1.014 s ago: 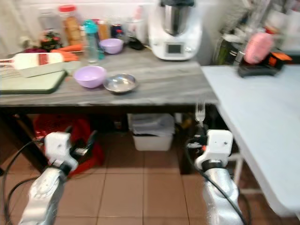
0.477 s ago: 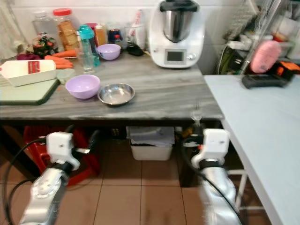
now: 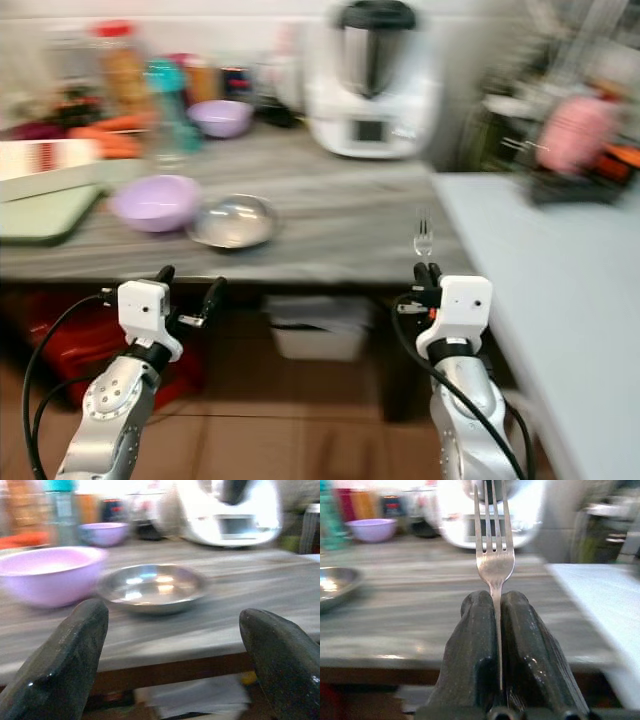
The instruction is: Setting the table
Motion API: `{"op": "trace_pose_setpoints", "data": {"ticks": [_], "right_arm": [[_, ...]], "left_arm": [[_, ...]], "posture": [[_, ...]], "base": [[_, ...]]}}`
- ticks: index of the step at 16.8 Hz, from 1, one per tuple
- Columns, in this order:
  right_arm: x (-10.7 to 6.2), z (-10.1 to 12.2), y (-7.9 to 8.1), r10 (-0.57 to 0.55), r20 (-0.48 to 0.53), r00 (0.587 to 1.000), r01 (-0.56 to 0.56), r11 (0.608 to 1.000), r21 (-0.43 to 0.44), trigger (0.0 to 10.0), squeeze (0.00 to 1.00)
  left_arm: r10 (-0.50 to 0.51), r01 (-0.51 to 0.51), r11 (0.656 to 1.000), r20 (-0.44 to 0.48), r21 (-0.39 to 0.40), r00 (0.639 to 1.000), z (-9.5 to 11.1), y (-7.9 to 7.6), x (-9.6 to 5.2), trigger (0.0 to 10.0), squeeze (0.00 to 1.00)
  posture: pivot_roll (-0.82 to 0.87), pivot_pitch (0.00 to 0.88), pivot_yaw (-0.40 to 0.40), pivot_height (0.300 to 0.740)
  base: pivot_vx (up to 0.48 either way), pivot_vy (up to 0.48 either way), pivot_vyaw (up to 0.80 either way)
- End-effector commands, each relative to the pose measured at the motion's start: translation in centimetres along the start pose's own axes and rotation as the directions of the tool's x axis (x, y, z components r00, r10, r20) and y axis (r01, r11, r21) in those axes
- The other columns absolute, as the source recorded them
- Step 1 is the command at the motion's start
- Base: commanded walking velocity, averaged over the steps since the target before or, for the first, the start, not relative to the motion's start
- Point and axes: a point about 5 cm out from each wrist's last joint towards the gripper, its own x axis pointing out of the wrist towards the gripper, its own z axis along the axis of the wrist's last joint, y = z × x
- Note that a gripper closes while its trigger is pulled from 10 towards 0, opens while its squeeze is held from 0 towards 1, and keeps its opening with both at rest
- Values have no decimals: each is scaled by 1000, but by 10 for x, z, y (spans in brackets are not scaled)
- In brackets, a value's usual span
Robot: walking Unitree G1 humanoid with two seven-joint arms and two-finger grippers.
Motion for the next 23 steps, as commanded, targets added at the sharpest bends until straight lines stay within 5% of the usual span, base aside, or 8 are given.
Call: {"op": "trace_pose_setpoints", "data": {"ticks": [1, 14, 17, 18, 23], "right_arm": [[3, 5, 7, 28, 26, 999, -28, 1000, 5, 10000, 0], [3, 1, 9, 28, 6, 1000, -28, 999, 35, 10000, 0], [15, 0, 9, 8, -23, 1000, -7, 997, 79, 10000, 0], [25, -2, 10, 1, -56, 998, 7, 990, 140, 10000, 0], [55, -8, 12, 4, -139, 990, 20, 985, 173, 10000, 0]], "left_arm": [[24, -24, 1000, 2, 13, 1000, 3, 7, -1, 10000, 0], [8, -8, 1000, -21, -17, 1000, -1, 3, -1, 10000, 0], [-167, 166, 986, -46, -23, 985, -8, -9, -9, 10000, 0], [-296, 296, 955, -68, -5, 953, -12, -16, -19, 10000, 0], [-400, 399, 917, -101, -29, 911, -15, -14, -30, 10000, 0]], "posture": [[-38, 0, 0, 740], [-39, 0, 4, 740], [-37, 0, 3, 740], [-38, 0, 5, 740], [-25, 0, 6, 740]], "base": [[341, 0, 594], [118, 0, 131], [0, 0, 0], [0, 0, 0], [0, 0, 0]]}}
